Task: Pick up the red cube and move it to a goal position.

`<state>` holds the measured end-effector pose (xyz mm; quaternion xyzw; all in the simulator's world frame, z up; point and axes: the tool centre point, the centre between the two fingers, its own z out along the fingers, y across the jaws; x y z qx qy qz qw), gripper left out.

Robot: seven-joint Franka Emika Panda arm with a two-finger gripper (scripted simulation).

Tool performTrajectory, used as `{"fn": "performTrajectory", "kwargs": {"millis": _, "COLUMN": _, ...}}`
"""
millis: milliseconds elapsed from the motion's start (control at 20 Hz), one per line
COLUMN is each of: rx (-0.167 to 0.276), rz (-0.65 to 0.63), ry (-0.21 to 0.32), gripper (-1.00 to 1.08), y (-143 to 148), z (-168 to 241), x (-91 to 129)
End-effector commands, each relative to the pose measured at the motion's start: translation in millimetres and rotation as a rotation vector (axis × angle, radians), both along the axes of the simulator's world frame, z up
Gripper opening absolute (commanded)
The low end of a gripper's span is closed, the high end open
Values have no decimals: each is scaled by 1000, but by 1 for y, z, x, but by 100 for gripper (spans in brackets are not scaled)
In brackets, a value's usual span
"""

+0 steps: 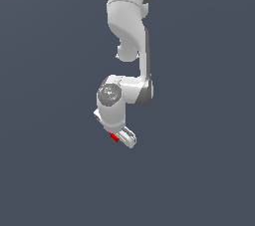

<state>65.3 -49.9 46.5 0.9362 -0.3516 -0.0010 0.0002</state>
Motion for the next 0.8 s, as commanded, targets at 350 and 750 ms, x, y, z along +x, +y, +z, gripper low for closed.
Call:
{"fn": "performTrajectory", "kwargs": {"millis": 350, "rx": 1, "rz": 0, "ry": -2, "gripper": -100, "y": 12, "z": 67, "x": -29}}
{"fn": "performTrajectory", "kwargs": {"millis": 750, "rx": 1, "rz": 0, "ry": -2, "gripper": -100, "y": 26, "z": 140, "x": -60}}
